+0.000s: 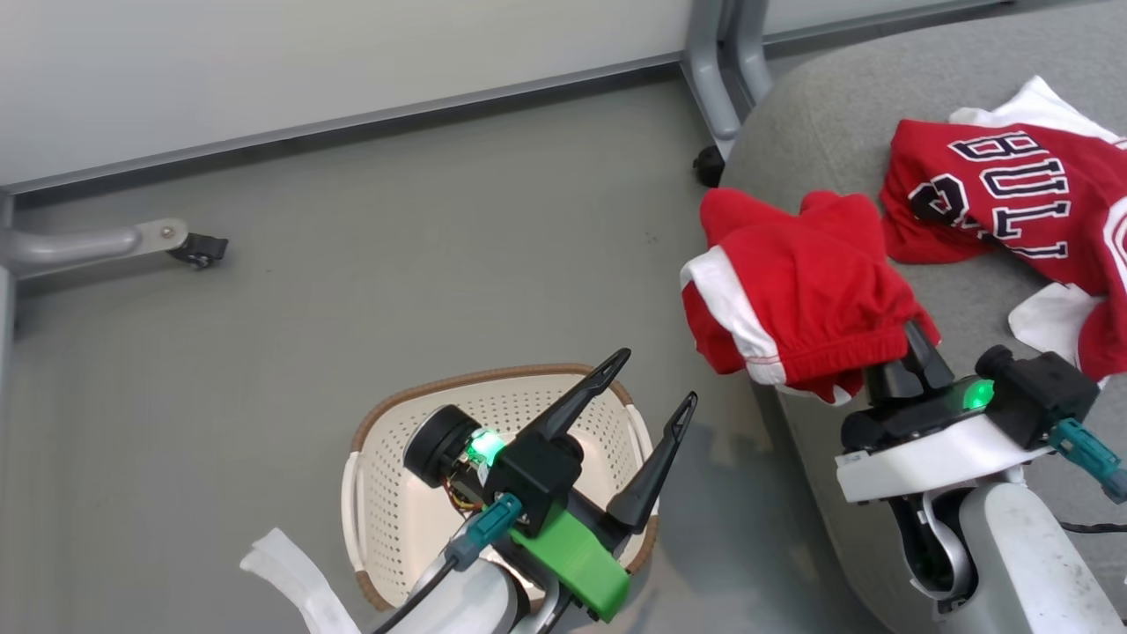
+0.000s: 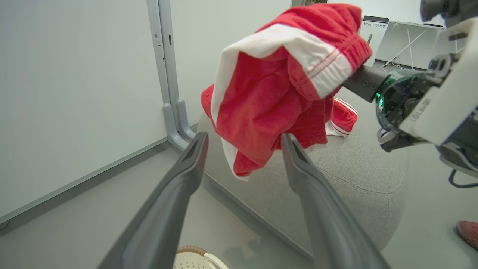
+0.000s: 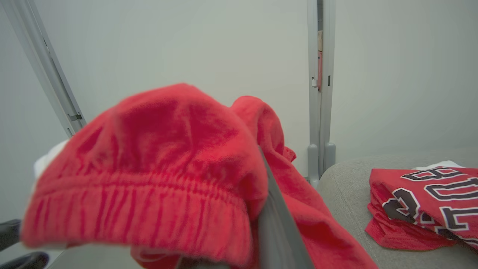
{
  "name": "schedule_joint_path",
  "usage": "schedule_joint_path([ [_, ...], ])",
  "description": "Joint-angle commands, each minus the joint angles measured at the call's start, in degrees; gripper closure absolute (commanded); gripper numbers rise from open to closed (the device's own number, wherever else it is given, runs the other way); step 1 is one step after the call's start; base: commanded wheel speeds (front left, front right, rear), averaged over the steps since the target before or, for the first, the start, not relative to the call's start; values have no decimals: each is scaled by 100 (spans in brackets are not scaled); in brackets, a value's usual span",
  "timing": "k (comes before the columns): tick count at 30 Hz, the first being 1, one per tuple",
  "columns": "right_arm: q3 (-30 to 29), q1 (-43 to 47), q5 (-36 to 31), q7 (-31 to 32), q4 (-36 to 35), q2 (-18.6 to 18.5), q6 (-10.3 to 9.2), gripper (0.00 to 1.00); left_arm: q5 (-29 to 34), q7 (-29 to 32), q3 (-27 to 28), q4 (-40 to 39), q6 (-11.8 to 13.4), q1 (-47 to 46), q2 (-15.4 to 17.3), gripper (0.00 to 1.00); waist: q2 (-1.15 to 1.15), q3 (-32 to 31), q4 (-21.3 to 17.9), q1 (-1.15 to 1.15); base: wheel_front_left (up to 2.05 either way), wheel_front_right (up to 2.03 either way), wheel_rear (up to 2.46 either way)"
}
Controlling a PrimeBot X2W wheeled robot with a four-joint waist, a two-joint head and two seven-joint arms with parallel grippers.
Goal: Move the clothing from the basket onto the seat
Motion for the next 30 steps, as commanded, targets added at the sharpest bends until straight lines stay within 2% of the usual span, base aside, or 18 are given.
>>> schedule_joint_path([
  [1, -68, 90, -34, -12, -77, -13, -6, 100, 21, -55, 3, -27, -25, -123, 63, 0, 0, 172, -229, 0, 0, 0, 0],
  [12, -521, 298, -39, -12, -547, 188, -6, 100, 232, 5, -50, -71, -41, -336, 326, 0, 0, 592, -1411, 0, 0, 0, 0],
  [22, -796, 577, 15, -12, -696, 381, -6, 100, 315, 279, -131, -177, -40, -382, 571, 0, 0, 804, -2520, 0, 0, 0, 0],
  [30, -1291, 907, 93, -12, -969, 436, -6, 100, 336, 408, -342, -137, -267, -616, 490, 0, 0, 1025, -2608, 0, 0, 0, 0],
])
